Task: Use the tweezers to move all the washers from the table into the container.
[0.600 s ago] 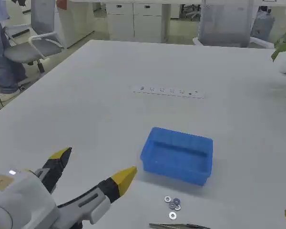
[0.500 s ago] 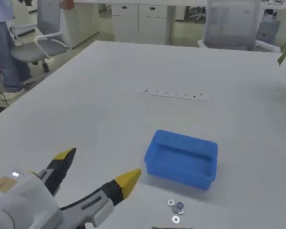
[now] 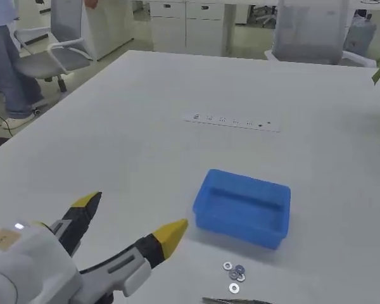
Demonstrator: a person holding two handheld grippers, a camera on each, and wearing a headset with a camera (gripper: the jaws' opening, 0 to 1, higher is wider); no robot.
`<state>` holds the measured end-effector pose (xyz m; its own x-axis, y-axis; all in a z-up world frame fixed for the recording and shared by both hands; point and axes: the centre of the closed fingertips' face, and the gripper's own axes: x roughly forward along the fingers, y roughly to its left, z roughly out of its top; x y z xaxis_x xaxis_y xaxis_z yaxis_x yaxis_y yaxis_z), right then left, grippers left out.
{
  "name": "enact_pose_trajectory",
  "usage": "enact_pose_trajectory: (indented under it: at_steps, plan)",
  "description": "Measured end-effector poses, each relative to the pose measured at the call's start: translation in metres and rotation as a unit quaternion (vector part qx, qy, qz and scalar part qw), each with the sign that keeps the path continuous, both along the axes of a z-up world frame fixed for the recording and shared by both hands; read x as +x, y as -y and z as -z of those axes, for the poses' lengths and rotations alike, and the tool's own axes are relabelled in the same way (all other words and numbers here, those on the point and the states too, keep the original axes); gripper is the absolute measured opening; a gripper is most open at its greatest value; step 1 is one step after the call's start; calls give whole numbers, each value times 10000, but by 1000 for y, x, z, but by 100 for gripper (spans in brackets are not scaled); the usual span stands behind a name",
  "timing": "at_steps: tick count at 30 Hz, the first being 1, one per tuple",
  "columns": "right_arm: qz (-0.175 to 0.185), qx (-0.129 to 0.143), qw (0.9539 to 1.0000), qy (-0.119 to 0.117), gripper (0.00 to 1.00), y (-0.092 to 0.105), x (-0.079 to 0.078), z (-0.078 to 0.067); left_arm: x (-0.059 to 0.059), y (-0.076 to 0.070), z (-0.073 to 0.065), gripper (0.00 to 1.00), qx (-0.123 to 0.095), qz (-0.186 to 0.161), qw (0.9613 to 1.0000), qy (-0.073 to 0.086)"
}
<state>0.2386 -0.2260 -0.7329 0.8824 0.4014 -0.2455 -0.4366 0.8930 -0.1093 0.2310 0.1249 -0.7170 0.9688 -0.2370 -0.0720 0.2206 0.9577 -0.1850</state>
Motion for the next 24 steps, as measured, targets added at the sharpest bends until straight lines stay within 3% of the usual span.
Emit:
enact_pose_trajectory:
  at_steps: [19,24]
  plan:
    - [-5,-86,9999,-75,82,1,0,4,0,-1,1,92,28,-17,10000,-22]
    - [-75,32,10000,-26,82,-2,-1,1,0,-2,0,92,-11,-22,10000,2]
